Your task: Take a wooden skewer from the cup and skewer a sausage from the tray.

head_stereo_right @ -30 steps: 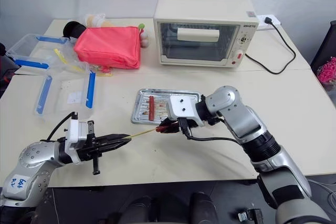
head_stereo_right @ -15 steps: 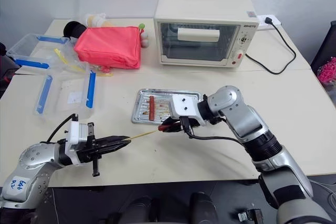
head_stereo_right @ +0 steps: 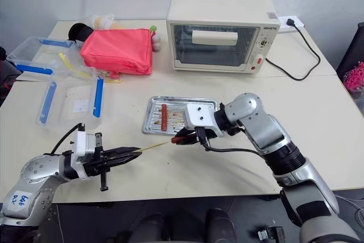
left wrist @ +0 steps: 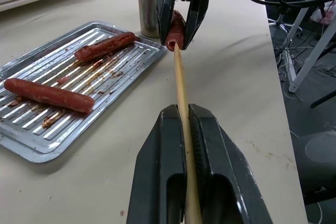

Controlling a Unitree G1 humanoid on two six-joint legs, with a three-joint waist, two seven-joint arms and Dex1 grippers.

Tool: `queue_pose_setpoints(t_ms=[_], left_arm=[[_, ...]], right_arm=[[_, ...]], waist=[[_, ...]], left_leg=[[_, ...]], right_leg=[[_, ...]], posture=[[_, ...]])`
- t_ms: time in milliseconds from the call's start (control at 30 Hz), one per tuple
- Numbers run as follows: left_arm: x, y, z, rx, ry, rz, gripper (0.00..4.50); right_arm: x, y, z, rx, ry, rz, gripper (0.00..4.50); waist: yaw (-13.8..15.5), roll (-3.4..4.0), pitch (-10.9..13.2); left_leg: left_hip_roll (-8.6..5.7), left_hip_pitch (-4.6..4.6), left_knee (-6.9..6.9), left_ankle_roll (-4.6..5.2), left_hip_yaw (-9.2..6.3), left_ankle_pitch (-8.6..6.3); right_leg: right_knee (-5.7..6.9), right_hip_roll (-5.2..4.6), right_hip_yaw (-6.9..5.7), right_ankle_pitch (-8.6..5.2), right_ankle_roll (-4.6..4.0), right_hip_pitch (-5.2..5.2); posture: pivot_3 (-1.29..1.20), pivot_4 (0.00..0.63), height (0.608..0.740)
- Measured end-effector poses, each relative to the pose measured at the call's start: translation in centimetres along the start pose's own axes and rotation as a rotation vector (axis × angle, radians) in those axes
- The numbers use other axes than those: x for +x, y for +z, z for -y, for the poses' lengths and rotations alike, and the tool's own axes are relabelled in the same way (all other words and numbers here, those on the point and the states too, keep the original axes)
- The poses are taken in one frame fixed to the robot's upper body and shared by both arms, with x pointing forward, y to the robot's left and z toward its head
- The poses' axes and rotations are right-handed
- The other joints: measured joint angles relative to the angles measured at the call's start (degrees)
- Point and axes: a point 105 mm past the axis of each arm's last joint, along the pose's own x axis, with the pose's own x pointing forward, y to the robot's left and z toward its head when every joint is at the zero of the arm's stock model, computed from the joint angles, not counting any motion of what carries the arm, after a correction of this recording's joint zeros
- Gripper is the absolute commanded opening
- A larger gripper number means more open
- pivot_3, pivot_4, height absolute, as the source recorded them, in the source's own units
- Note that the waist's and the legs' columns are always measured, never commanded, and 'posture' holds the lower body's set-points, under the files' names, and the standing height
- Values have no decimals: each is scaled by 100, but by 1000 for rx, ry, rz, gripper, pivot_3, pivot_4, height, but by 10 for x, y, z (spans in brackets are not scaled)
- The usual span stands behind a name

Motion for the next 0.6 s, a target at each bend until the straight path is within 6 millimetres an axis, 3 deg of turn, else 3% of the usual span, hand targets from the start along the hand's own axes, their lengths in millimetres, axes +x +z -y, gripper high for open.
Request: queue_pose_setpoints(t_ms=[600], left_arm=[[21, 2, -4, 15, -89, 25, 0]], right_arm=[[3, 7, -4, -62, 57, 21, 792]], waist=[[3, 0, 0]], left_leg=[[-3, 1, 8, 2, 3, 1]], right_leg=[[8, 5, -30, 0, 0, 0]], posture=[[0, 150, 740]])
